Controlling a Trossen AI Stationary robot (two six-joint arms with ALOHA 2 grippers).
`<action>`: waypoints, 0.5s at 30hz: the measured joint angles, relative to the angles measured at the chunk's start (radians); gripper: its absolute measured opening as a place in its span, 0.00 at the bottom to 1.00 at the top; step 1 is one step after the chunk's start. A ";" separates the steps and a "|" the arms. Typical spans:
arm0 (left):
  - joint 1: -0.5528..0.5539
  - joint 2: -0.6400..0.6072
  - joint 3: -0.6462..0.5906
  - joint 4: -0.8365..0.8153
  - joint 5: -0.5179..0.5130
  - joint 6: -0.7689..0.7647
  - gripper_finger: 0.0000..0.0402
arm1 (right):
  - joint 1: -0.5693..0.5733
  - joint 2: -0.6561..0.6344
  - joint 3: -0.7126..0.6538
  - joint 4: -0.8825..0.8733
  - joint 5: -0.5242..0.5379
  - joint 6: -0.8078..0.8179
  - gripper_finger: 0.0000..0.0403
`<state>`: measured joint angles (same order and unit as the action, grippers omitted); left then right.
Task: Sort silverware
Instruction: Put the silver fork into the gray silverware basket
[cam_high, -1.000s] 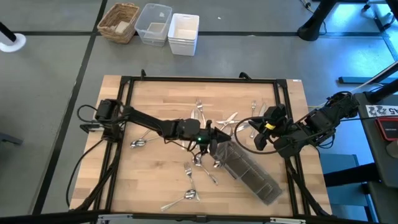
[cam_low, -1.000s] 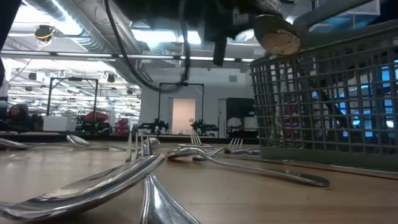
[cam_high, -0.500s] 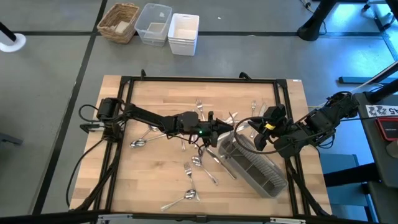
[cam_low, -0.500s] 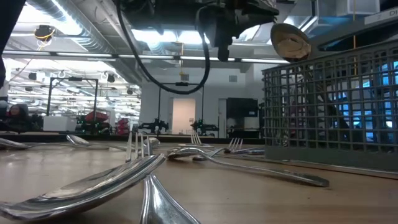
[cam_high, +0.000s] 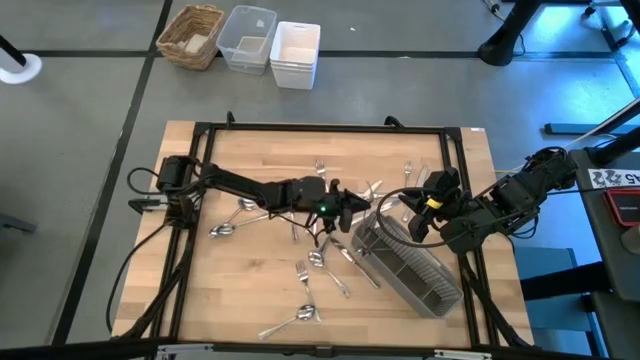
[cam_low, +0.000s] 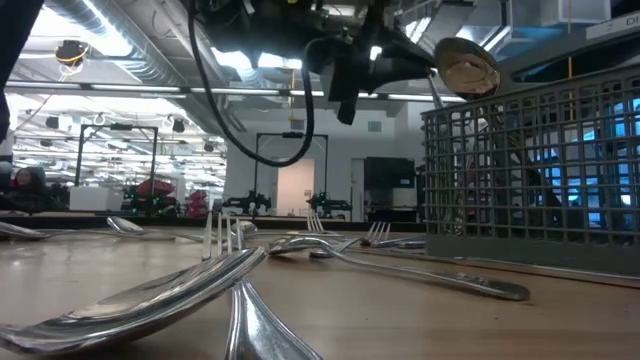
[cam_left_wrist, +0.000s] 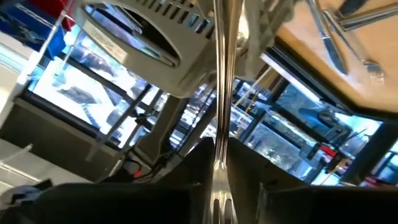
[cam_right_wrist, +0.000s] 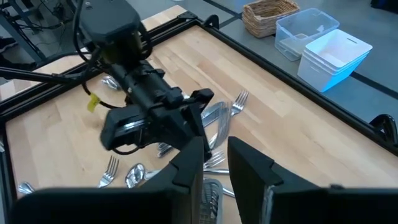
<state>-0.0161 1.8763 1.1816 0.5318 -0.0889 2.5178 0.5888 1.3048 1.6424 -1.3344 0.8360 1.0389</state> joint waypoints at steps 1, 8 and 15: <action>0.004 0.000 0.000 0.000 0.013 -0.026 0.11 | 0.000 0.000 0.000 0.000 0.000 0.000 0.19; 0.008 0.000 0.000 0.003 0.071 -0.091 0.20 | 0.000 0.000 0.000 0.001 0.000 0.000 0.19; 0.004 0.000 0.000 0.114 0.081 -0.238 0.27 | 0.000 0.000 0.000 0.002 0.000 0.000 0.19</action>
<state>-0.0116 1.8763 1.1816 0.6454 -0.0077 2.2793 0.5888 1.3048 1.6421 -1.3327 0.8360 1.0392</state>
